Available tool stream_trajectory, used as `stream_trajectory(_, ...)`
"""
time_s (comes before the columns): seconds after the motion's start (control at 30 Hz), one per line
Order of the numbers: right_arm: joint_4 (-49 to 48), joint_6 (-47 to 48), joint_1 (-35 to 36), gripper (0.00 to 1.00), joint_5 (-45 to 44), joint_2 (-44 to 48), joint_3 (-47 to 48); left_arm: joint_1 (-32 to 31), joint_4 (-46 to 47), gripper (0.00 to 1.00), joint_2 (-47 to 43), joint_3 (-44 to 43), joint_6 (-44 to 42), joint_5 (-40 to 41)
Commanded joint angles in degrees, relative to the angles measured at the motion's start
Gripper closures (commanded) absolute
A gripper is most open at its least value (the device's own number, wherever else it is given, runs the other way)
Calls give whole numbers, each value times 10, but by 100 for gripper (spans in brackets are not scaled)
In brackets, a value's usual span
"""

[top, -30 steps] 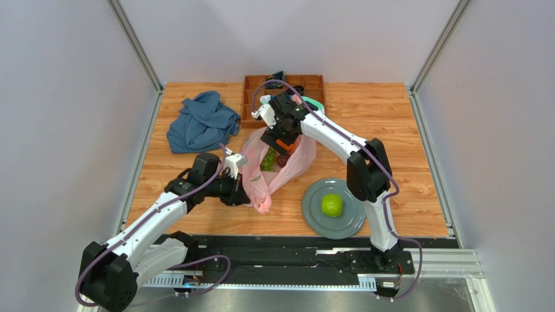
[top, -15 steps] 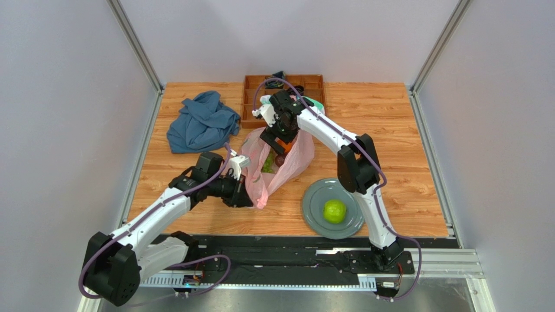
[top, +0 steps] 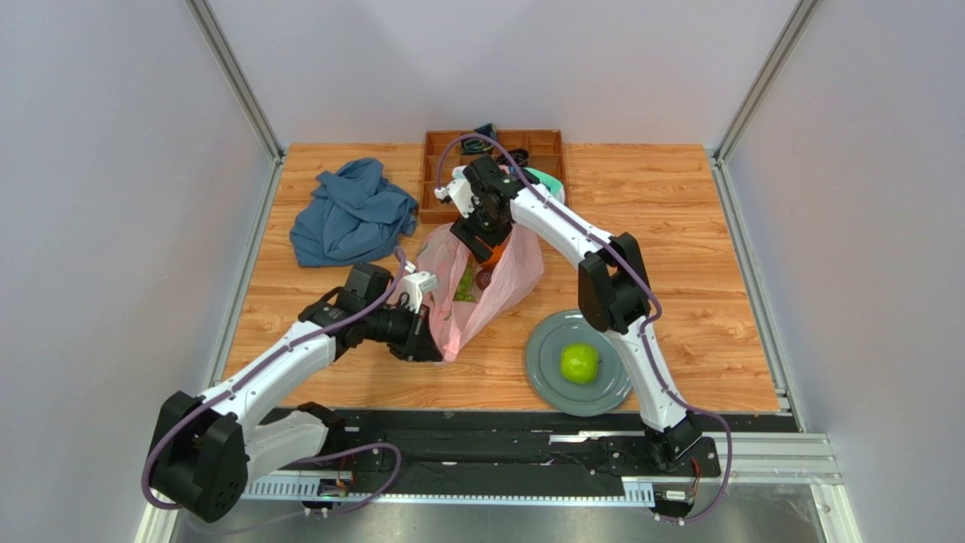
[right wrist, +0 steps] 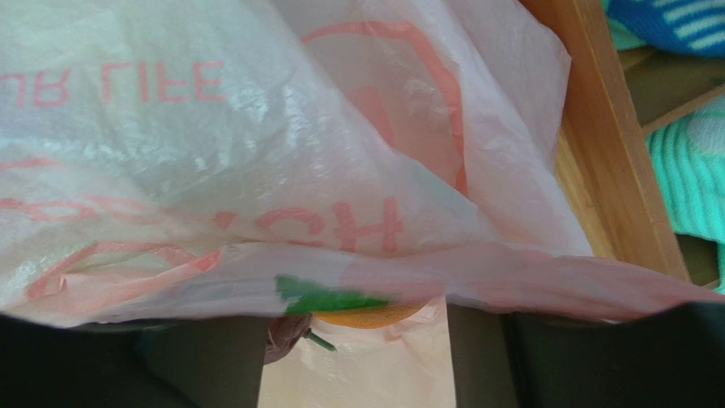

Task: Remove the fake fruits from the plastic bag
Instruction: Take out the fake fruit from the plastic bag.

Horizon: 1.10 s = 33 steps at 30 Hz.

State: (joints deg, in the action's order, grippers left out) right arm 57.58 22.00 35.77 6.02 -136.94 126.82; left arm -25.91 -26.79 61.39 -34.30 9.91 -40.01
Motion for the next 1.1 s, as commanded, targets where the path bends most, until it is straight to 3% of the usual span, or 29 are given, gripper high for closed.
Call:
stream_trajectory(0.0, -10, -7, -14, 50, 10, 3, 29, -5, 6, 100, 5, -24, -11, -10)
stream_trajectory(0.2, 55, 10, -17, 54, 57, 78, 3, -4, 26, 100, 14, -62, -31, 34)
stream_trajectory(0.33, 124, 25, -12, 53, 142, 138, -41, -1, 47, 100, 31, -103, -41, 55)
stream_trajectory(0.5, 218, 45, -4, 52, 188, 177, -59, -1, 58, 100, 36, -133, -50, 78)
stream_trajectory(0.67, 249, 101, -3, 49, 220, 219, -40, 1, 66, 100, 37, -146, -55, 95)
stream_trajectory(0.77, 246, 115, -3, 47, 261, 264, -27, 7, 70, 100, 46, -155, -51, 93)
stream_trajectory(0.9, 172, 65, -3, 41, 366, 322, -53, 28, 81, 100, 58, -166, -27, 79)
stream_trajectory(1.07, 101, 33, -3, 42, 363, 314, -139, 48, 66, 100, 47, -168, -38, 61)
